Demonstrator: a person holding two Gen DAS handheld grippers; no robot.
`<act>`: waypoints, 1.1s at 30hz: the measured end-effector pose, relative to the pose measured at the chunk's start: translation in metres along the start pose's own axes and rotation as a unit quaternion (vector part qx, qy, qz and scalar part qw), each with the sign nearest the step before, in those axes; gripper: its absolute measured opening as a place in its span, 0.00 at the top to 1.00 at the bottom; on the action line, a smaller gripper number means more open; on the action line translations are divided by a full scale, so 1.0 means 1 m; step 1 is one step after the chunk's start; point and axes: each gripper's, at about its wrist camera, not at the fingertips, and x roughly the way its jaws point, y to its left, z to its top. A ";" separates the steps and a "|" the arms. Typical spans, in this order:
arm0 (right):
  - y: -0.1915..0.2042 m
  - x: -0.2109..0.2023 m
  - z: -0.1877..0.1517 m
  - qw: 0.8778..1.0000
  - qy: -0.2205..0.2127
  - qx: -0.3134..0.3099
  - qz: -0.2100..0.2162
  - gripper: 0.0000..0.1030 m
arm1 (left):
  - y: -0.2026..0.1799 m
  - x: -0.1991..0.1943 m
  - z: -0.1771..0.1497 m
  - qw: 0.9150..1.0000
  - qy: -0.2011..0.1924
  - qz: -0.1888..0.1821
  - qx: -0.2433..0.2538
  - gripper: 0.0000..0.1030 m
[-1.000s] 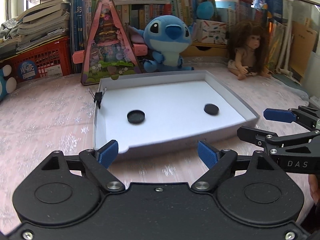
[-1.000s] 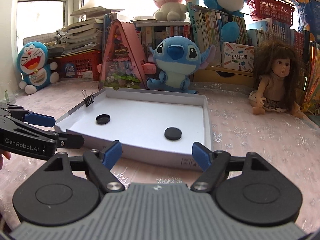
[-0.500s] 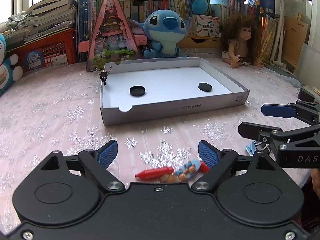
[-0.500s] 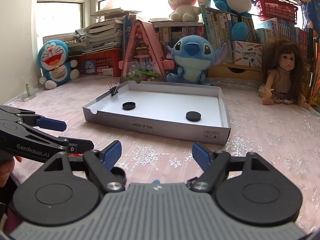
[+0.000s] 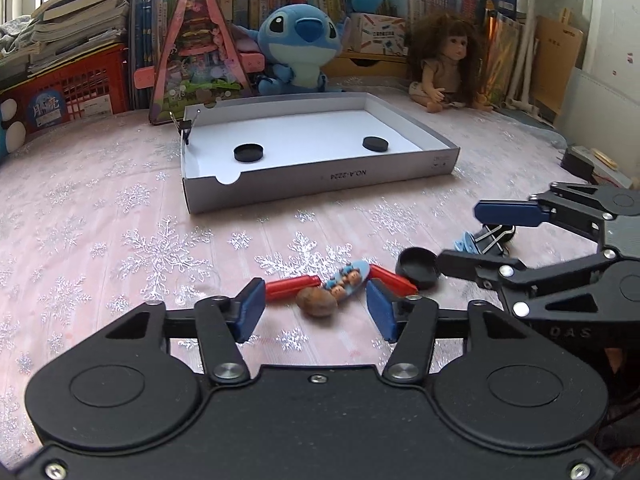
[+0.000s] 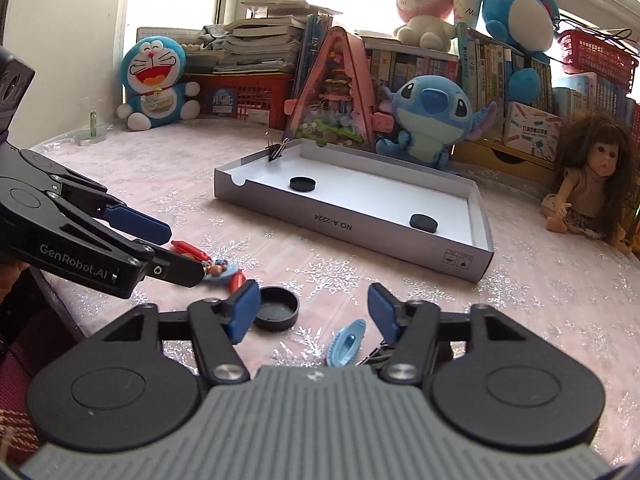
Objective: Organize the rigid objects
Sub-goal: 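Grasp the brown nut with the left gripper while the right gripper grasps the black cup-shaped cap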
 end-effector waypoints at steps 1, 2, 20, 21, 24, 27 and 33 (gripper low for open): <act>0.001 0.001 0.000 1.000 0.003 -0.001 0.003 0.38 | 0.000 0.001 -0.001 1.000 0.002 0.000 0.001 0.53; 0.002 0.002 -0.001 1.000 0.006 -0.002 0.006 0.41 | -0.001 0.001 -0.001 1.000 0.004 -0.001 0.002 0.55; 0.013 0.019 -0.006 0.999 0.034 -0.031 0.014 0.56 | -0.002 0.012 -0.003 1.000 0.014 0.001 0.008 0.70; 0.013 0.019 -0.005 0.999 0.034 -0.030 0.015 0.56 | -0.002 0.011 -0.003 1.000 0.013 0.001 0.008 0.70; 0.013 0.022 -0.004 0.999 0.033 -0.028 0.018 0.56 | -0.001 0.013 -0.003 1.000 0.014 0.000 0.009 0.70; 0.013 0.024 -0.004 0.999 0.034 -0.026 0.019 0.56 | 0.000 0.013 -0.003 1.000 0.014 -0.001 0.010 0.70; 0.011 0.028 -0.003 0.999 0.034 -0.017 0.019 0.55 | 0.001 0.016 -0.003 1.000 0.013 0.000 0.014 0.69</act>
